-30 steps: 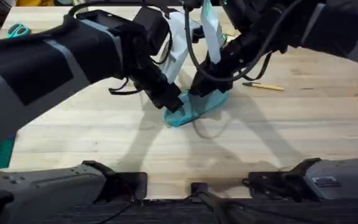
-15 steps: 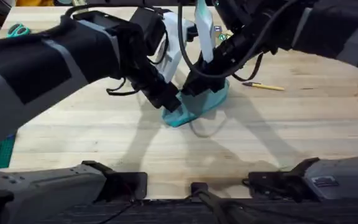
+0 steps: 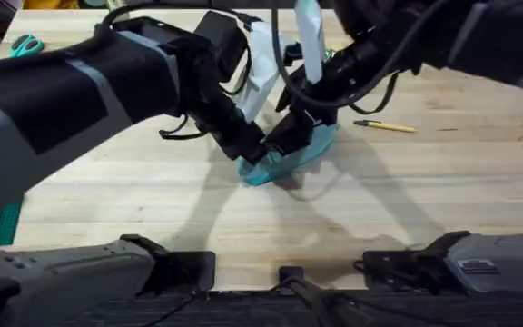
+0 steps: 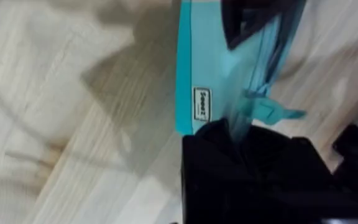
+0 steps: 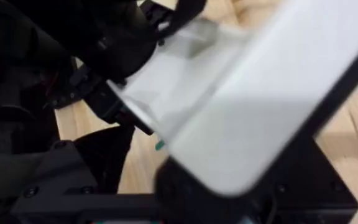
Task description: Unzip the bag, pick up the pens from the table one at a time and place them inside, then zip the bag closed.
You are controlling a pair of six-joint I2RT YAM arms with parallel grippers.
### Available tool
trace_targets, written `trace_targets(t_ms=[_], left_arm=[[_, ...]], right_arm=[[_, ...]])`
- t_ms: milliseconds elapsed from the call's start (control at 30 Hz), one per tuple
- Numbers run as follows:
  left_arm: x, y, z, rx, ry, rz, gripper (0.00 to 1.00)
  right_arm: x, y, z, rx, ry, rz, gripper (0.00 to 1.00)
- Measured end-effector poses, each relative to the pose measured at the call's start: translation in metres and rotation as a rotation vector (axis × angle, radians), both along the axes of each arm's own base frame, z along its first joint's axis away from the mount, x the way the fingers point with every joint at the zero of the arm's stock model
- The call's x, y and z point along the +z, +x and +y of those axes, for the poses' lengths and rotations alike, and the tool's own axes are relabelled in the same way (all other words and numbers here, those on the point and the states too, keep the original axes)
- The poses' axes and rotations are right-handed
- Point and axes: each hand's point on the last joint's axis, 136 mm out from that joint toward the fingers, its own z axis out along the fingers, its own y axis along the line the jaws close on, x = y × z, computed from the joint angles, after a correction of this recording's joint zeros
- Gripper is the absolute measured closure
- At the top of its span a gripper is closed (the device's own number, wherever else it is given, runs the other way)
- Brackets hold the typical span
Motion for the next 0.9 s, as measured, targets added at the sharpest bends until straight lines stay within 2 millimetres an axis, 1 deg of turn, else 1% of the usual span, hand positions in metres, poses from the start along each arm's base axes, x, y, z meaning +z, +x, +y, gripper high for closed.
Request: trace_targets(t_ms=[133,533,700,733,767,800,900], left_arm=[[0.000,0.000,-0.001,-0.007,0.000,-0.002,0.958],[0.000,0.000,-0.001,-0.007,0.000,-0.002,0.958],[0.000,0.000,-0.001,-0.008,0.000,-0.003,0.949],[0.000,0.000,-0.001,-0.014,-0.001,-0.006,0.835],[0.000,0.000,-0.001,-0.015,-0.002,-0.007,0.689],[0.000,0.000,-0.002,-0.016,-0.003,-0.010,0.519],[0.000,0.000,-0.002,-0.016,-0.004,-0.010,0.071]], right_arm=[[0.015,-0.001,-0.004,-0.011,0.007,-0.054,0.006],[0.043,0.006,-0.032,-0.097,-0.076,-0.236,0.005],[0.045,0.006,-0.040,-0.102,-0.110,-0.267,0.005],[0.044,0.005,-0.041,-0.102,-0.117,-0.266,0.005],[0.043,0.005,-0.042,-0.102,-0.124,-0.264,0.005],[0.042,0.004,-0.043,-0.101,-0.129,-0.261,0.006],[0.040,0.003,-0.048,-0.110,-0.143,-0.243,0.005]])
